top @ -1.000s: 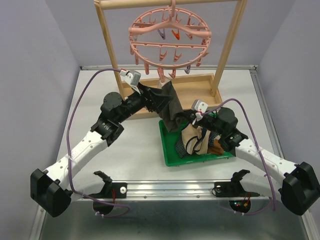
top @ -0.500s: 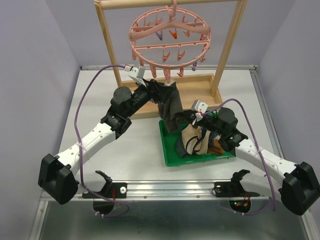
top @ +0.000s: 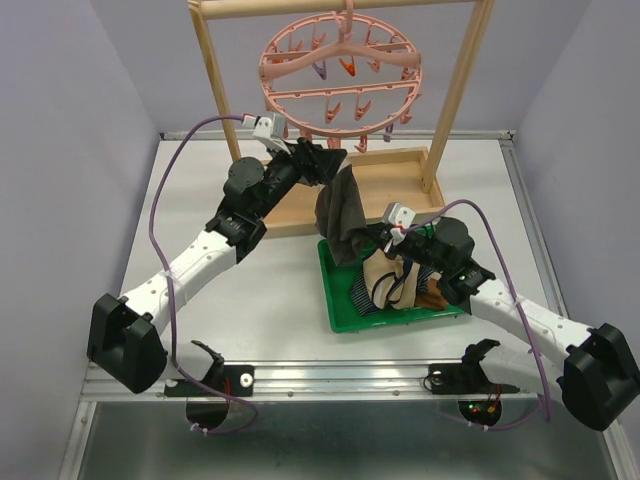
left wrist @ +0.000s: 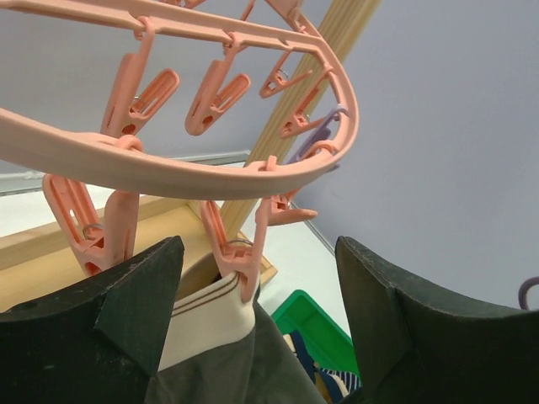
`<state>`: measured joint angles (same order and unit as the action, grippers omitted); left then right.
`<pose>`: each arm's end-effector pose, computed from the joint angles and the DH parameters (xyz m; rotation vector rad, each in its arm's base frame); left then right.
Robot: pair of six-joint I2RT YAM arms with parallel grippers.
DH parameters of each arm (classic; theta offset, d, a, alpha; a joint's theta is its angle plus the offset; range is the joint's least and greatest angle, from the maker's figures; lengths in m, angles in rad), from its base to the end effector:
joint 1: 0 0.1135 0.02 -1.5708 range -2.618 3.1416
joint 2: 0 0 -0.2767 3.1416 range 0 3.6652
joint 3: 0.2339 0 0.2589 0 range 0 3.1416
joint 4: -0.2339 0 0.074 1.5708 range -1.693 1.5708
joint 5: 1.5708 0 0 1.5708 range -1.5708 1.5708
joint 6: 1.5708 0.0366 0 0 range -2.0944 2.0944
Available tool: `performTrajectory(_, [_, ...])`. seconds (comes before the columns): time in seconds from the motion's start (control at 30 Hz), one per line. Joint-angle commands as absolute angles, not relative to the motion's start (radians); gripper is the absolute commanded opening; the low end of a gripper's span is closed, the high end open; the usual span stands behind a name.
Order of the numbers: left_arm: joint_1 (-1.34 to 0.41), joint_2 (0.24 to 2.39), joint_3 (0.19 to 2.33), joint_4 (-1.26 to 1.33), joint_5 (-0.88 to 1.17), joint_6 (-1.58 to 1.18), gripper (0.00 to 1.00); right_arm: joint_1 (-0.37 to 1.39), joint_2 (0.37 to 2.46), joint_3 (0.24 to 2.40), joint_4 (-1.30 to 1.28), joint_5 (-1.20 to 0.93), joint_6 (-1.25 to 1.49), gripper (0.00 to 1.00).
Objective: Remove the underwear clipped to the hanger
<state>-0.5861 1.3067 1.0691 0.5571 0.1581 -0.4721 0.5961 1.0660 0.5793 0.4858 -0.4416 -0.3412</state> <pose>0.2561 -0.1770 0.4142 0.2186 1.3033 -1.0076 0.1931 0.1499 0.2908 -1.0162 1.2332 0.5451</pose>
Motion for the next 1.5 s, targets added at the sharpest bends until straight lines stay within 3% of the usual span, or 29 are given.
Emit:
performTrajectory(0.0, [-0.575, 1.335, 1.149, 0.617, 0.181, -0.459, 0.83, 0.592, 1.04, 0.56, 0.546, -0.451, -0.344, 0.01])
performTrajectory(0.3, [-0.555, 1.397, 1.193, 0.618, 0.189, -0.454, 0.75, 0.591, 1.035, 0.558, 0.549, -0.453, -0.339, 0.0])
performTrajectory(0.4, [-0.549, 1.416, 1.212, 0.624, 0.204, -0.448, 0.67, 0.592, 1.04, 0.558, 0.551, -0.454, -0.339, 0.0])
performTrajectory(0.5, [-0.543, 1.428, 1.224, 0.632, 0.222, -0.443, 0.45, 0.591, 1.042, 0.558, 0.552, -0.454, -0.339, 0.01])
performTrajectory(0.53, [-0.543, 1.431, 1.227, 0.64, 0.227, -0.443, 0.34, 0.591, 1.042, 0.56, 0.552, -0.453, -0.339, 0.0])
performTrajectory(0.57, [-0.543, 1.431, 1.226, 0.641, 0.229, -0.443, 0.12, 0.592, 1.043, 0.56, 0.552, -0.454, -0.341, 0.01])
performTrajectory(0.63, [-0.542, 1.43, 1.221, 0.649, 0.229, -0.443, 0.03, 0.592, 1.045, 0.558, 0.554, -0.451, -0.341, 0.0])
performTrajectory(0.7, [-0.543, 1.424, 1.218, 0.65, 0.227, -0.442, 0.04, 0.591, 1.046, 0.558, 0.554, -0.453, -0.341, 0.01])
performTrajectory(0.8, [-0.54, 1.401, 1.194, 0.649, 0.224, -0.44, 0.34, 0.592, 1.051, 0.561, 0.555, -0.453, -0.342, 0.0])
performTrajectory(0.83, [-0.541, 1.393, 1.186, 0.644, 0.221, -0.437, 0.5, 0.592, 1.052, 0.561, 0.555, -0.453, -0.342, 0.0])
performTrajectory(1.0, [-0.54, 1.309, 1.137, 0.6, 0.19, -0.396, 0.73, 0.591, 1.066, 0.572, 0.558, -0.459, -0.344, 0.0])
performTrajectory(1.13, [-0.541, 1.233, 1.103, 0.531, 0.176, -0.339, 0.79, 0.591, 1.081, 0.586, 0.561, -0.479, -0.342, 0.01])
performTrajectory(1.47, [-0.541, 1.028, 0.988, 0.336, 0.167, -0.206, 0.81, 0.592, 1.14, 0.65, 0.566, -0.528, -0.334, 0.01])
